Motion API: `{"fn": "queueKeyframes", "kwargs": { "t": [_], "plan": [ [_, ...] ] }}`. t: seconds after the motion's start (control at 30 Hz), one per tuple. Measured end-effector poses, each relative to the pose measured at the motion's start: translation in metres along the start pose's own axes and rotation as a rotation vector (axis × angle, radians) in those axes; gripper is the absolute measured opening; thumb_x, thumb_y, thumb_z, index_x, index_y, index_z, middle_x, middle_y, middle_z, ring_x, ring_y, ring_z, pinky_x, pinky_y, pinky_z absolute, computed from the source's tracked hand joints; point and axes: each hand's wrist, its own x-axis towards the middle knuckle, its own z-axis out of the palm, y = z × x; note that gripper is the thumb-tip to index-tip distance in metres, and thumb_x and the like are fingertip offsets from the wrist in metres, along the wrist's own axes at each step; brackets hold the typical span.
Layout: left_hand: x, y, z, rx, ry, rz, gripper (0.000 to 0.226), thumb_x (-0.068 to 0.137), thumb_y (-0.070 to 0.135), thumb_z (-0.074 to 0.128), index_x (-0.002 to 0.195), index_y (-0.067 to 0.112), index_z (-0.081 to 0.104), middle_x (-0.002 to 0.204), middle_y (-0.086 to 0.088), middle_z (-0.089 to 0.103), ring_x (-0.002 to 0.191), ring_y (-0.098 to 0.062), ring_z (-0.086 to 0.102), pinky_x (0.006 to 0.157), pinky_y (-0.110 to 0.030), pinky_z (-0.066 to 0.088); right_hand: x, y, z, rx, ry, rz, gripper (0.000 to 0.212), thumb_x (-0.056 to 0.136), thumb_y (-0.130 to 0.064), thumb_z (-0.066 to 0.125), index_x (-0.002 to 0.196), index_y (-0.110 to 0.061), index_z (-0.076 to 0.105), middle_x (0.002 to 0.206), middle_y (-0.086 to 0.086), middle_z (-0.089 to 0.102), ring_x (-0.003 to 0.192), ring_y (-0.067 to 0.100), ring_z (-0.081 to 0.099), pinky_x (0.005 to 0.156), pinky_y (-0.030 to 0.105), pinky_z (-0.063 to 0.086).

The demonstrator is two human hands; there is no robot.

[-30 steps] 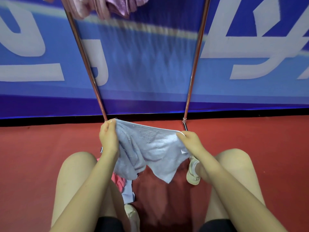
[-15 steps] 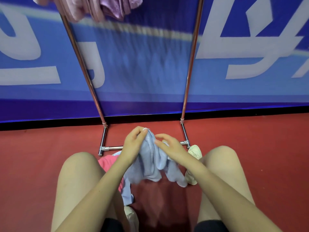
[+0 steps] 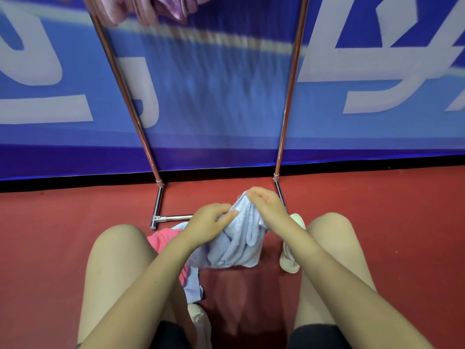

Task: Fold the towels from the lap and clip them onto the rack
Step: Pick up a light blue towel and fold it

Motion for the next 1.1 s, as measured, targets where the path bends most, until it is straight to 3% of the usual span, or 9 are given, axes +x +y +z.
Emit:
{"fn": "queueKeyframes", "kwargs": {
  "t": [0.17,0.3,0.47,0.53,0.6,0.7,0.77,0.9,1.1],
  "plan": [
    [0.001,-0.011,-0.002,-0.016,0.086,0.121,0.036,0.089,0.04,0.048,0.059,0.019,0.05,0.068,0.02,0.049,0.083,-0.007,0.049,0.083,-0.024,0.038,0.005,-0.012,-0.025,0.357,0.313,0.08,0.025,0.094,-0.003,0.049,0.075,-0.013,0.062,0.061,-0.008,0.067,0.064,0.002,0.061,0.065,0.015,0.049],
    [0.002,-0.01,-0.003,-0.187,0.069,-0.109,0.038,0.083,0.046,0.051,0.06,0.024,0.032,0.054,0.014,0.036,0.055,-0.003,0.032,0.055,-0.022,0.028,0.009,-0.01,-0.04,0.432,0.401,0.102,0.021,0.094,-0.007,0.051,0.076,-0.01,0.061,0.069,0.002,0.061,0.07,0.013,0.057,0.069,0.024,0.047],
    [-0.003,-0.025,-0.001,-0.151,0.076,-0.188,0.046,0.087,0.044,0.057,0.055,0.023,0.031,0.052,0.011,0.034,0.052,-0.005,0.03,0.051,-0.022,0.027,0.012,-0.005,-0.071,0.572,0.436,0.152,0.037,0.098,-0.012,0.039,0.064,-0.005,0.052,0.045,0.001,0.06,0.045,0.009,0.059,0.056,0.02,0.049],
    [-0.004,-0.027,-0.004,-0.174,0.093,-0.231,0.048,0.089,0.04,0.059,0.051,0.025,0.034,0.049,0.011,0.034,0.049,-0.004,0.03,0.049,-0.022,0.027,0.014,0.0,-0.086,0.653,0.523,0.235,0.033,0.096,-0.017,0.045,0.066,-0.007,0.052,0.047,-0.001,0.059,0.049,0.012,0.058,0.057,0.022,0.049],
    [-0.003,-0.027,-0.006,-0.2,0.17,-0.289,0.051,0.094,0.026,0.06,0.051,0.023,0.033,0.046,0.012,0.035,0.048,-0.003,0.032,0.052,-0.024,0.026,0.021,0.006,-0.091,0.442,0.596,0.323,0.029,0.094,-0.015,0.052,0.065,-0.011,0.053,0.047,-0.006,0.058,0.055,0.012,0.055,0.063,0.024,0.048],
    [-0.004,-0.02,-0.014,-0.343,0.312,-0.373,0.039,0.097,0.019,0.055,0.058,0.018,0.047,0.052,0.015,0.045,0.055,0.001,0.038,0.056,-0.017,0.032,0.024,0.013,-0.083,0.052,0.547,0.375,0.037,0.095,-0.003,0.047,0.058,-0.003,0.046,0.037,-0.008,0.051,0.058,0.012,0.045,0.071,0.027,0.04],
    [-0.006,-0.013,-0.021,-0.45,0.353,-0.372,0.027,0.097,0.02,0.053,0.074,0.009,0.061,0.07,0.011,0.055,0.068,-0.004,0.046,0.067,-0.019,0.038,0.014,0.014,-0.075,0.028,0.517,0.258,0.029,0.094,-0.011,0.051,0.075,0.012,0.055,0.066,0.002,0.056,0.07,0.012,0.05,0.067,0.024,0.041],
    [-0.012,0.007,-0.029,-0.484,0.389,-0.288,0.016,0.096,0.015,0.054,0.094,0.012,0.07,0.093,0.008,0.069,0.081,0.007,0.059,0.077,-0.009,0.044,0.005,0.009,-0.054,-0.035,0.41,0.112,0.016,0.092,-0.011,0.055,0.095,-0.004,0.068,0.093,0.006,0.065,0.088,0.012,0.056,0.072,0.007,0.043],
    [-0.008,0.022,-0.02,-0.409,0.275,-0.129,0.021,0.095,0.011,0.055,0.083,0.025,0.065,0.083,0.028,0.067,0.08,0.011,0.058,0.079,-0.008,0.042,-0.003,0.015,-0.003,-0.165,-0.093,-0.001,0.021,0.092,-0.008,0.056,0.11,-0.013,0.065,0.109,-0.003,0.064,0.093,-0.014,0.055,0.088,0.006,0.039]
  ]
}}
